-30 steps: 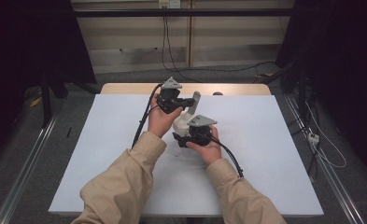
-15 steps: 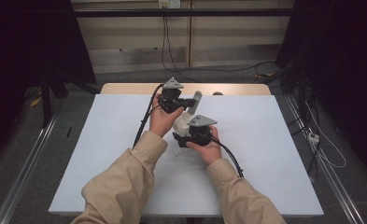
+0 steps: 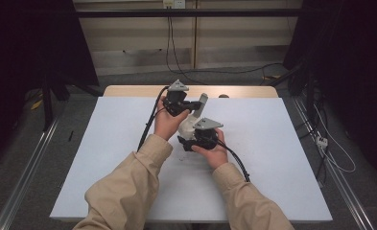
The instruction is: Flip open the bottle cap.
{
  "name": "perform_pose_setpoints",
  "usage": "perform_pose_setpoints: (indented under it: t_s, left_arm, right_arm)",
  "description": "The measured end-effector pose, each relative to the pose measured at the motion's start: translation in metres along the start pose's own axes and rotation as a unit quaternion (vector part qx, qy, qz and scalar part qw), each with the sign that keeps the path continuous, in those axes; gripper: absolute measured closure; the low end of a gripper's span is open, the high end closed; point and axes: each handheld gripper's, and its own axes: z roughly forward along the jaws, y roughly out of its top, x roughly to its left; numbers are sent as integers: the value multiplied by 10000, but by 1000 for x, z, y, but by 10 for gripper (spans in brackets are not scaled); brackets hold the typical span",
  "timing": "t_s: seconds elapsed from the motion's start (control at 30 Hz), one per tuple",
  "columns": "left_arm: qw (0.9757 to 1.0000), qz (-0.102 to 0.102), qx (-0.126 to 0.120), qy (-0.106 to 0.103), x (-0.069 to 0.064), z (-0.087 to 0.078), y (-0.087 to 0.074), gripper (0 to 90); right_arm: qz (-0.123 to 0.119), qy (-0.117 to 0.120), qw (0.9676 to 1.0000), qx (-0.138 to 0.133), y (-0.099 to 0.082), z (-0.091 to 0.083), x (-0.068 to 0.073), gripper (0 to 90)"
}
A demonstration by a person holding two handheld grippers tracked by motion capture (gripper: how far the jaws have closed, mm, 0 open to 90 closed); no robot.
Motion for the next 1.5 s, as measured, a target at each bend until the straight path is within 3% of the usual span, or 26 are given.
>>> perform_pose_setpoints:
  t_s: [1.5]
  left_arm:
    - [9997,44,219,-57,0,18,-4,900]
  right_arm:
    - [-2,18,10000,18,0,0,-1,187]
